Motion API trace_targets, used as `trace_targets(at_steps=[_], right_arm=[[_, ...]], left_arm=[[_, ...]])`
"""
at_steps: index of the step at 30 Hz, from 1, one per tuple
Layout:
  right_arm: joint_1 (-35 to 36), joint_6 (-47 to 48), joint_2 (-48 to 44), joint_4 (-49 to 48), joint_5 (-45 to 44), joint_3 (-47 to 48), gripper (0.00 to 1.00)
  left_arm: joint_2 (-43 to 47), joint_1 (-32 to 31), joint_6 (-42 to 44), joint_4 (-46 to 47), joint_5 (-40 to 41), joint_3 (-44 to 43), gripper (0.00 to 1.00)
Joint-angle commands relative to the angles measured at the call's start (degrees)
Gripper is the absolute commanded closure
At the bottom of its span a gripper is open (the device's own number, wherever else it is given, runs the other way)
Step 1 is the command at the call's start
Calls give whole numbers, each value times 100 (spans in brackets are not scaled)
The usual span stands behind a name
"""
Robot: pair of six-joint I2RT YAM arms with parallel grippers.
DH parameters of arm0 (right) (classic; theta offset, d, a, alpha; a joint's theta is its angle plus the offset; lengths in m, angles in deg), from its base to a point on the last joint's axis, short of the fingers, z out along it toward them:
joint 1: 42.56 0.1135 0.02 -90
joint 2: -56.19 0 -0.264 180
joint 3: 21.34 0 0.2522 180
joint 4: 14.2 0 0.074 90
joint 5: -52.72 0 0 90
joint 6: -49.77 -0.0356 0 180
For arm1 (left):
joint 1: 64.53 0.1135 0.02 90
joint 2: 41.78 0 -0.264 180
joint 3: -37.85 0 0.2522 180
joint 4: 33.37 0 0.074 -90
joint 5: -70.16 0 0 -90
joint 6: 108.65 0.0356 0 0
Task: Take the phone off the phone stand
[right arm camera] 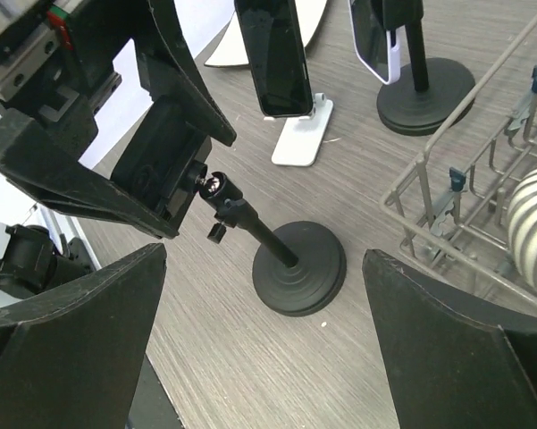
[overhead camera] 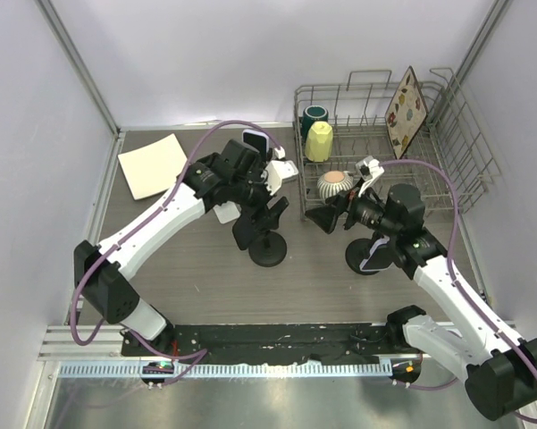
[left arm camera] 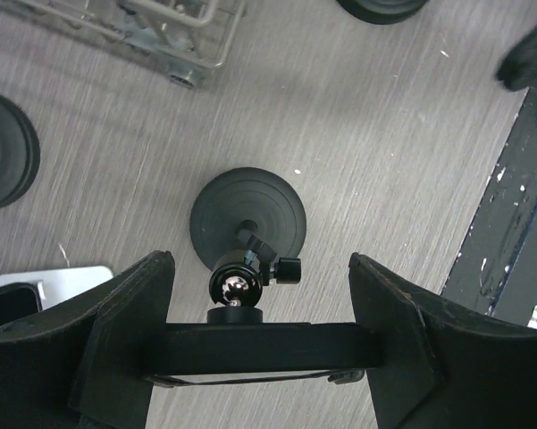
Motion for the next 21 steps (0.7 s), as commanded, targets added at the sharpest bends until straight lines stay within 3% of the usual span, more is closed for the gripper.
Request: trace_targets(at_steps=[1,2,4,5,10,17,21], right_arm=[[27,-204,-117,-812,218,-225,3],[27,-187,-117,-813,191,-234,3],[27,-126,-134,-716,139,-200,3],[18,-64,-169,-672,112,-191,3],[18,94,-371,-488,-64,-208,3],[18,270,-380,-215,112,-59,2],[36,314,-275,4,7,90,3]], left_arm=[[114,-116,345,23,-630,-157,74],[106,-125,337,14,-604,-165,59],[123,-134,310,23,-551,-165,41],[141,-152,293,75,-481,-148,28],[412,-152,56,496,-287,-8,2],[930,-143,-557,1112,-147,221,0],[1537,-152,-1499,1604,669,476,0]])
